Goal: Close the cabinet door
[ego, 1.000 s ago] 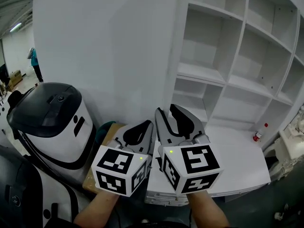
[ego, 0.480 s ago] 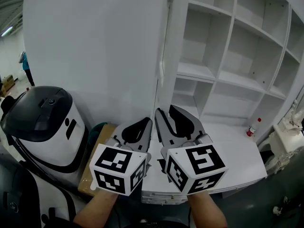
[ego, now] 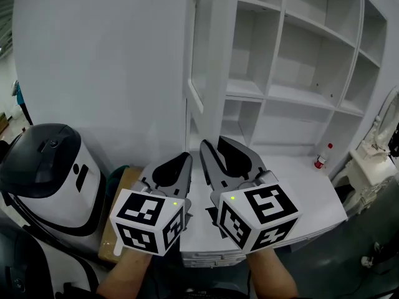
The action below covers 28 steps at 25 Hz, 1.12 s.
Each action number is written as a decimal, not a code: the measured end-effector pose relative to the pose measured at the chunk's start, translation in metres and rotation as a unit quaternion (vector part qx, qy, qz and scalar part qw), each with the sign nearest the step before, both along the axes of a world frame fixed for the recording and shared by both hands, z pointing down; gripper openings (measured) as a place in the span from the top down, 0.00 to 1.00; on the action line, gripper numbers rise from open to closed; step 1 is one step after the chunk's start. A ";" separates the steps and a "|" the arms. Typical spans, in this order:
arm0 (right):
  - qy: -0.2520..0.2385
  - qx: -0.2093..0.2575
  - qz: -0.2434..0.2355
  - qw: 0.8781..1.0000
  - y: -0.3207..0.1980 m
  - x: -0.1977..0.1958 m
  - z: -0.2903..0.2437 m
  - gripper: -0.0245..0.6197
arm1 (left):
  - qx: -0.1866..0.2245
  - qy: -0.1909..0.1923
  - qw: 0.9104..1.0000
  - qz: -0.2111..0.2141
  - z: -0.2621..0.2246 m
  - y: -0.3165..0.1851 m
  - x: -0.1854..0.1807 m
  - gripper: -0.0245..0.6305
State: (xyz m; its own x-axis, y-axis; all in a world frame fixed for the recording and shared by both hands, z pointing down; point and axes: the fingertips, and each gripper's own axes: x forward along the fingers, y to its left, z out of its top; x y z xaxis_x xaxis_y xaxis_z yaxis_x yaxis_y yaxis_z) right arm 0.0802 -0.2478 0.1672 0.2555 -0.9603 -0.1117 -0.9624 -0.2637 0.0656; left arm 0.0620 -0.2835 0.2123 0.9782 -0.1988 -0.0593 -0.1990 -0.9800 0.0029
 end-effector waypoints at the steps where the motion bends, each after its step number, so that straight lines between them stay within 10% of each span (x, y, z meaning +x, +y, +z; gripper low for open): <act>1: 0.000 0.000 0.001 1.000 0.002 0.002 0.000 0.82 | 0.001 0.001 1.000 0.003 -0.001 0.002 0.002 0.95; 28: -0.015 -0.003 0.001 1.000 0.040 0.075 -0.001 0.85 | 0.015 -0.006 0.998 0.061 -0.004 0.040 0.089 0.95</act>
State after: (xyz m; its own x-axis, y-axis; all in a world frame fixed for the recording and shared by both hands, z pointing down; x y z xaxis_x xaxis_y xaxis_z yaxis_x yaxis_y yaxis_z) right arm 0.1554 -0.2075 0.1663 0.2611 -0.9603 -0.0983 -0.9632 -0.2658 0.0388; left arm 0.1512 -0.2438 0.2080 0.9957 -0.0769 -0.0513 -0.0785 -0.9965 -0.0295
